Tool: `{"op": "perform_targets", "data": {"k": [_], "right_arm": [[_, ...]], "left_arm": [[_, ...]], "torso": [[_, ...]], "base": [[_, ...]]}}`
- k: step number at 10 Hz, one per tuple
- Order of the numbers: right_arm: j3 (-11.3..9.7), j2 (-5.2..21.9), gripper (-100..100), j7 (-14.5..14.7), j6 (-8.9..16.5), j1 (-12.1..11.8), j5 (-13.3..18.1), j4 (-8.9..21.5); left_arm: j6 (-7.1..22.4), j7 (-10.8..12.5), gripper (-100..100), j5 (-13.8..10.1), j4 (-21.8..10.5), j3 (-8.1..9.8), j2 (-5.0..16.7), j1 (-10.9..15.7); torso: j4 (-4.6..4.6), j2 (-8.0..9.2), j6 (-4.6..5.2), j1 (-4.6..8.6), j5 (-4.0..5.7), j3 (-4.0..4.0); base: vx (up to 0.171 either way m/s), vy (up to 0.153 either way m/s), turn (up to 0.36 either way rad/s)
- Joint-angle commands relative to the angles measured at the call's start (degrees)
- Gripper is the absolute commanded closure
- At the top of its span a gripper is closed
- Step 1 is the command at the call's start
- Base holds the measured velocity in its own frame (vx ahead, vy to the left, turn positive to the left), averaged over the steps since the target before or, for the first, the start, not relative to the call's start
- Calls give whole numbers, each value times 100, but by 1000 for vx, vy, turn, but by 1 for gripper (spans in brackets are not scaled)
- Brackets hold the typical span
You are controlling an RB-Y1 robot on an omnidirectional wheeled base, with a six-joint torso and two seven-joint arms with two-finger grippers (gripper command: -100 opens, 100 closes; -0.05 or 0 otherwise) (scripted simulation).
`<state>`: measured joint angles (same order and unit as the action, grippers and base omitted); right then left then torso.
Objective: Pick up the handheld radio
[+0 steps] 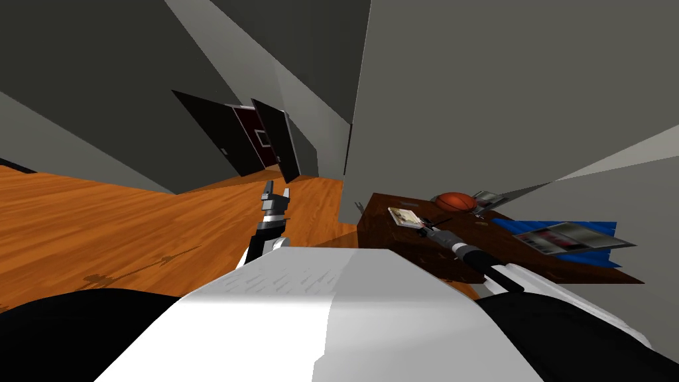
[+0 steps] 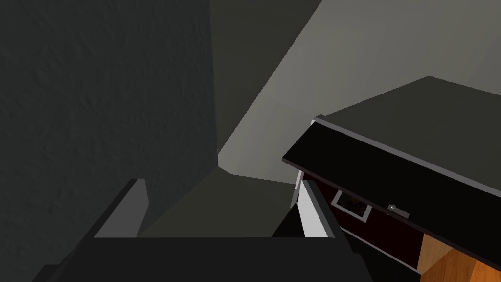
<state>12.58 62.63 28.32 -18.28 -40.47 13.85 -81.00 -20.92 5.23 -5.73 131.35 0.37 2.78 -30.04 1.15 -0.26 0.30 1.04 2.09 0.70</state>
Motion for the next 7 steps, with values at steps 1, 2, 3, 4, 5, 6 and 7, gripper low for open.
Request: {"op": "perform_targets", "data": {"k": [1, 2, 3, 4, 5, 6, 7], "right_arm": [[30, -9, 100, 6, -19, -208, -3, -91], [316, -53, 100, 214, 71, -441, -162, -377], [453, -53, 100, 214, 71, -596, -162, -510], [485, -53, 100, 214, 71, -761, -162, -648], [485, -53, 100, 214, 71, -958, -162, -791], [485, -53, 100, 214, 71, -978, -162, -791], [746, -97, 100, 421, 160, -1177, -321, -996]], "left_arm": [[0, 0, 0, 0, 0, 0, 0, 0], [0, 0, 0, 0, 0, 0, 0, 0], [0, 0, 0, 0, 0, 1, 0, -1], [0, 0, 0, 0, 0, 0, 0, -1], [0, 0, 0, 0, 0, 0, 0, 0], [0, 0, 0, 0, 0, 0, 0, 0], [0, 0, 0, 0, 0, 0, 0, 0]], "torso": [[0, 0, 0, 0, 0, 0], [-4, 15, 4, 0, -2, -9], [-5, -2, 11, 2, -10, -3], [-2, -17, 2, -2, -10, 6], [-1, -12, -3, -4, -7, 5], [-2, 1, -2, 0, -3, -1], [-5, 13, 0, 1, -3, -9]], "base": [[-4, 7, 10], [82, -5, -155], [121, -2, -97], [74, -5, 9], [26, -9, 26], [0, 0, 0], [84, -14, -123]]}}
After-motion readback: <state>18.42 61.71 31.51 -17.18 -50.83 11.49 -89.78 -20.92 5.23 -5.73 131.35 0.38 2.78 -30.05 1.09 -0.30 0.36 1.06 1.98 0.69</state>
